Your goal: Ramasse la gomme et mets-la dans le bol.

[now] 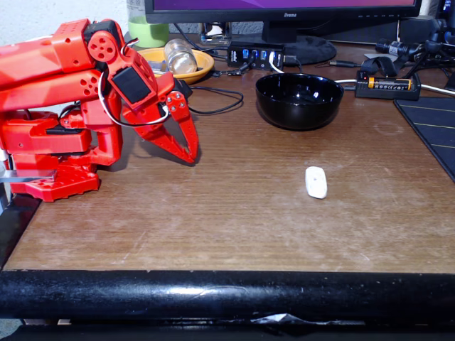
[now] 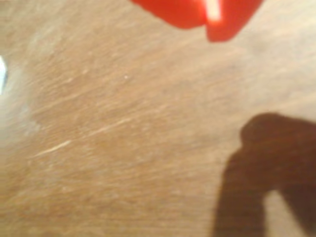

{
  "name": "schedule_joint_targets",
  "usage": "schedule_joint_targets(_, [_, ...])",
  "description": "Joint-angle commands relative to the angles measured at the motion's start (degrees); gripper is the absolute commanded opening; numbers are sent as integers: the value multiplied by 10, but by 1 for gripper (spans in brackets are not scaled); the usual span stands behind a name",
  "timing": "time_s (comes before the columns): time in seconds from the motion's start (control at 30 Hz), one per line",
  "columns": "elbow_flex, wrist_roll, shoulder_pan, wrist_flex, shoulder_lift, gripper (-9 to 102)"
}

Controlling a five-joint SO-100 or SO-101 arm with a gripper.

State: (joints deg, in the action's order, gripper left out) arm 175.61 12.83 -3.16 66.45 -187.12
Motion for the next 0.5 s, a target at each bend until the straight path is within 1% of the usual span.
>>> schedule_joint_targets(0.0, [-73,18,-7,-63,127,-6])
schedule_joint_targets(0.1, [-178,35,-8,-97,320,-6])
schedule_joint_targets(0.2, [-303,76,-6,-53,453,-6])
schedule_joint_targets(0.3, [-375,114,-3,-7,475,-4])
schedule_joint_targets(0.4, [-397,136,18,-7,459,-3])
schedule_joint_targets(0.47, [-424,151,19,2,486,-3])
